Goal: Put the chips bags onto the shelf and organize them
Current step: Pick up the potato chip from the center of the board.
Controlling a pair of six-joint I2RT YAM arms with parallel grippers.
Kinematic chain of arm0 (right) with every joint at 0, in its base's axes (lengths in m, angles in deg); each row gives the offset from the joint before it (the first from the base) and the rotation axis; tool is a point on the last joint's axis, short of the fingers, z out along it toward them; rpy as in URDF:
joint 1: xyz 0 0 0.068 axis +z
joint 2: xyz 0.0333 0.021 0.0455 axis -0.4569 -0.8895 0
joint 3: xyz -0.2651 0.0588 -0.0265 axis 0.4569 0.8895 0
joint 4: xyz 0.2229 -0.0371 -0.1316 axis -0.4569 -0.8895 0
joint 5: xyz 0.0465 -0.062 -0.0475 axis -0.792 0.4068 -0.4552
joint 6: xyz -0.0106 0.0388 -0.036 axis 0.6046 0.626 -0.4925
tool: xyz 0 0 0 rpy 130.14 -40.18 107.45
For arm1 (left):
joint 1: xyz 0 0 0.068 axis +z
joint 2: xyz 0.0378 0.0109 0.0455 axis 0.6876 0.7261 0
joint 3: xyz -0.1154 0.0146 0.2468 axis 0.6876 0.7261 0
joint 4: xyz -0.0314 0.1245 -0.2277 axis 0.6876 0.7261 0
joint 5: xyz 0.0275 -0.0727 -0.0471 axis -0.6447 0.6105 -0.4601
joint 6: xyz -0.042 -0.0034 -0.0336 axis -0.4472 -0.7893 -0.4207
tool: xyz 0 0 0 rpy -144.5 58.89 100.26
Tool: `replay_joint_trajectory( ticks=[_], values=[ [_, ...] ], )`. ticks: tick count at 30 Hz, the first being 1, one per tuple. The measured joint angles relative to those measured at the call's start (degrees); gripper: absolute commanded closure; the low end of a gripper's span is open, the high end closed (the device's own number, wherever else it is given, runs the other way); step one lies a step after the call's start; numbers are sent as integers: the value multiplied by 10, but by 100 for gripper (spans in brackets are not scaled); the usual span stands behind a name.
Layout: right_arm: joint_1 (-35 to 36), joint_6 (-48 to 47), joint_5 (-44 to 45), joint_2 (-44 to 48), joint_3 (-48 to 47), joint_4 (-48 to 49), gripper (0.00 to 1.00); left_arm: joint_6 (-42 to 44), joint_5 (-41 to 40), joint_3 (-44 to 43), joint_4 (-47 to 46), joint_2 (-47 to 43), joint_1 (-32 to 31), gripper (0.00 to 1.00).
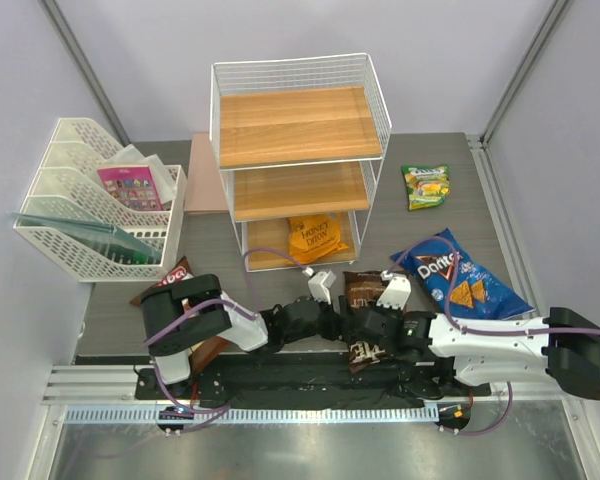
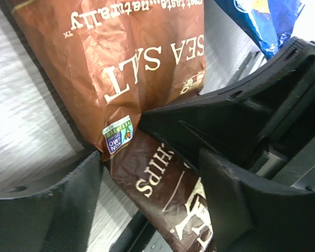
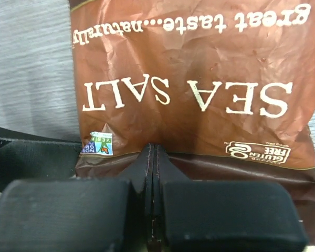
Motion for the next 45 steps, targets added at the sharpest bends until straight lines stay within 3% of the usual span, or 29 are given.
replay_joint_trajectory(
  ticks=[2, 3, 5, 8, 9, 12, 16, 17, 22, 26, 34, 39, 45],
  values=[
    [2, 0, -1, 0, 3, 0, 99, -6, -1, -2, -10, 9, -5, 41],
    [4, 0, -5, -1, 5, 2, 99, -11, -3, -2, -11, 11, -9, 53],
    [8, 0, -12, -1, 7, 5, 99, -16, -10, -2, -9, 12, -14, 63],
    [12, -1, -24, 0, 5, 8, 99, -18, -17, 5, -7, 8, -17, 86],
    [12, -2, -24, 0, 0, 6, 99, -17, -16, 11, -3, 4, -18, 99],
    [12, -12, -26, 12, -25, -10, 98, -15, -13, 35, 6, -14, -27, 100],
    [12, -29, -23, 85, -65, -40, 84, -14, -13, 58, 12, -43, -32, 100],
    [12, -33, -22, 111, -76, -49, 75, -14, -15, 61, 12, -50, -33, 100],
    [12, -45, -19, 202, -116, -94, 66, -18, -44, 73, 16, -80, -41, 100],
    [12, -48, -33, 200, -118, -125, 58, -33, -103, 83, 45, -116, -61, 100],
    [15, -66, -95, 166, -114, -127, 52, -106, -294, 38, 299, -233, -130, 100],
    [19, -50, -144, 177, -114, -128, 49, -141, -367, 32, 392, -268, -151, 100],
    [47, -26, -170, 184, -136, -146, 47, -167, -412, -1, 468, -245, -153, 100]
  ],
)
